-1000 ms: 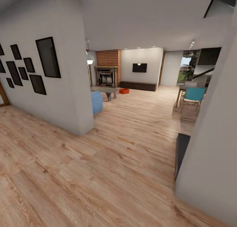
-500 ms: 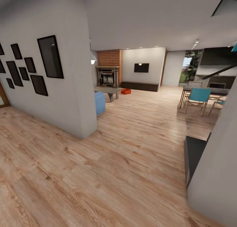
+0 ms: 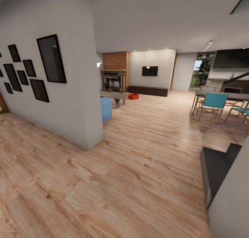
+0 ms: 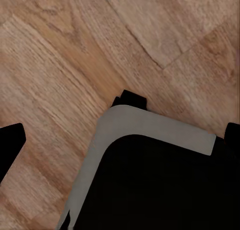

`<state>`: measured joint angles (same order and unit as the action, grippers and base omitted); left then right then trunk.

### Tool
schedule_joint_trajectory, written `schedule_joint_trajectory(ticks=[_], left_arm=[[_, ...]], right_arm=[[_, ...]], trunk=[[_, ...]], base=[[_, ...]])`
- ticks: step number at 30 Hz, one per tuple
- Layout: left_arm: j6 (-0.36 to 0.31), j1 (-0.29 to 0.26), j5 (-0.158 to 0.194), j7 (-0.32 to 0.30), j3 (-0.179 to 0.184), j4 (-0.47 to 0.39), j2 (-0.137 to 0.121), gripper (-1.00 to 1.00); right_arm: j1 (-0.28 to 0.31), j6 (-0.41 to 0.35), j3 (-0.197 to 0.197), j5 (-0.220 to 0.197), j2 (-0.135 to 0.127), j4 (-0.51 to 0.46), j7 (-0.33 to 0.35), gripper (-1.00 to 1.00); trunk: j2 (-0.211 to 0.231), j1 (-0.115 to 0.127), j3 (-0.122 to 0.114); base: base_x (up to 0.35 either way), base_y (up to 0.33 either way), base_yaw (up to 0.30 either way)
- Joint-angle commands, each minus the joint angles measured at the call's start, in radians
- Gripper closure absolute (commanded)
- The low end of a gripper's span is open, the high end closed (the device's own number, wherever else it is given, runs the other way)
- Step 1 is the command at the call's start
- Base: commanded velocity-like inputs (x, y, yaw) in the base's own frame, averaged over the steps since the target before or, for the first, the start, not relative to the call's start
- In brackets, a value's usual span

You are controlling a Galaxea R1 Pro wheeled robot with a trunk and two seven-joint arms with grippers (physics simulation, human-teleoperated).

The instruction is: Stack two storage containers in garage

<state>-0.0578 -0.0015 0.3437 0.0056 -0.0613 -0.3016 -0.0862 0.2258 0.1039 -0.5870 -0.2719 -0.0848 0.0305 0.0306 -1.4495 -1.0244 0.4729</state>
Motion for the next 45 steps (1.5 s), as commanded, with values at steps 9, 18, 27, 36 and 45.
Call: schedule_joint_trajectory(ticks=[9,18,27,36,45], left_arm=[[-0.010,0.000,0.006,0.001,-0.003,-0.002,0.000,-1.00],[-0.010,0.000,0.006,0.001,-0.003,-0.002,0.000,-1.00],[-0.010,0.000,0.006,0.001,-0.003,-0.002,0.000,-1.00],[-0.010,0.000,0.005,0.000,-0.003,-0.002,0.001,-1.00],[-0.011,0.000,0.000,-0.007,-0.003,0.012,0.002,-1.00]], right_arm=[[0.001,0.005,-0.008,-0.010,0.002,0.003,0.003,-1.00],[0.001,0.006,-0.008,-0.010,0.002,0.003,0.003,-1.00],[0.001,0.006,-0.008,-0.010,0.002,0.003,0.003,-1.00],[0.001,0.009,-0.008,-0.010,0.001,0.003,0.003,-1.00],[0.001,0.044,-0.008,-0.006,0.001,0.002,0.003,-1.00]], trunk=[[0.000,-0.001,0.001],[0.000,-0.001,0.001],[0.000,-0.001,0.001],[0.000,-0.001,0.001],[0.000,-0.001,0.001]], base=[[0.323,0.083,-0.137],[0.323,0.083,-0.280],[0.323,0.082,-0.288],[0.323,0.081,-0.204],[0.323,0.081,-0.013]])
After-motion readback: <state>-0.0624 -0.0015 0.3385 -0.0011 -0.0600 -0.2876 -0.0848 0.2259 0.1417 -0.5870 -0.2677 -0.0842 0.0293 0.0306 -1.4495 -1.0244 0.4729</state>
